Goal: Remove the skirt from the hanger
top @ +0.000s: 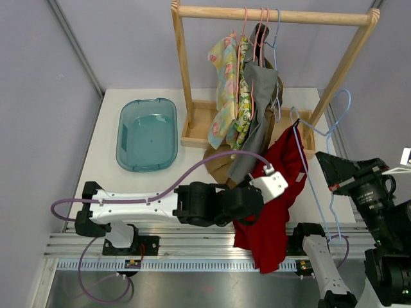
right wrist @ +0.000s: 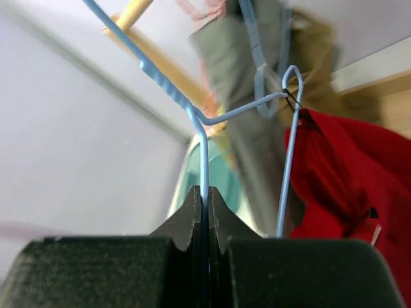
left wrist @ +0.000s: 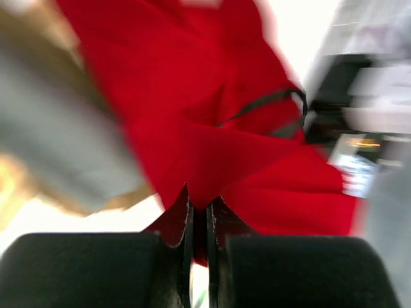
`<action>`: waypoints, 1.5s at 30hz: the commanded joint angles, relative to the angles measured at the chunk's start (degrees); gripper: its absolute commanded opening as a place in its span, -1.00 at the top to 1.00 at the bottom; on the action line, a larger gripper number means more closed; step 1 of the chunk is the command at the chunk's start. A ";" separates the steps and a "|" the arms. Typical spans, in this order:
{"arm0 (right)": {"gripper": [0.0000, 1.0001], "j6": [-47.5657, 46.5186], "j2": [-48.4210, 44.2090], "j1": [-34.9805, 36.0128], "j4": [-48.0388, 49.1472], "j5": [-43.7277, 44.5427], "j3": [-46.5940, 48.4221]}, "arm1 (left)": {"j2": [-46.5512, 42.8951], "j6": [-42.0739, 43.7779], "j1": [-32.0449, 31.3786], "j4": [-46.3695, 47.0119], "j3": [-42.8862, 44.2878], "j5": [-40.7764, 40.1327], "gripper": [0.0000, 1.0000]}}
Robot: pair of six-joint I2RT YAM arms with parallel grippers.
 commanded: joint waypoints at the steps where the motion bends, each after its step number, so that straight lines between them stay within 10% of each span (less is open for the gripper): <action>1: 1.00 8.68 -3.16 -0.07 3.44 -18.89 1.35 | -8.22 2.00 2.25 -8.55 2.97 -13.88 1.00; 8: 1.00 15.81 -7.66 -0.07 21.38 -47.28 2.65 | -27.72 8.77 2.60 -2.00 -5.29 -26.81 1.00; 16: 1.00 26.45 -6.77 1.51 38.62 -53.74 3.10 | -43.01 30.64 7.23 20.75 -12.93 -35.97 1.00; 22: 1.00 3.45 -2.82 1.69 7.95 -43.13 14.06 | -38.30 27.68 29.73 17.36 -10.75 -22.44 1.00; 31: 1.00 -7.91 -2.28 1.77 -7.69 -24.21 13.40 | -23.38 14.76 66.72 12.44 6.19 1.30 1.00; 36: 1.00 -8.44 -3.60 1.77 -7.43 -24.47 10.40 | -14.13 13.96 74.49 12.08 21.76 6.13 1.00; 45: 1.00 -13.36 -3.87 2.04 -12.52 -6.22 11.53 | -8.49 10.72 76.61 13.56 23.90 10.80 1.00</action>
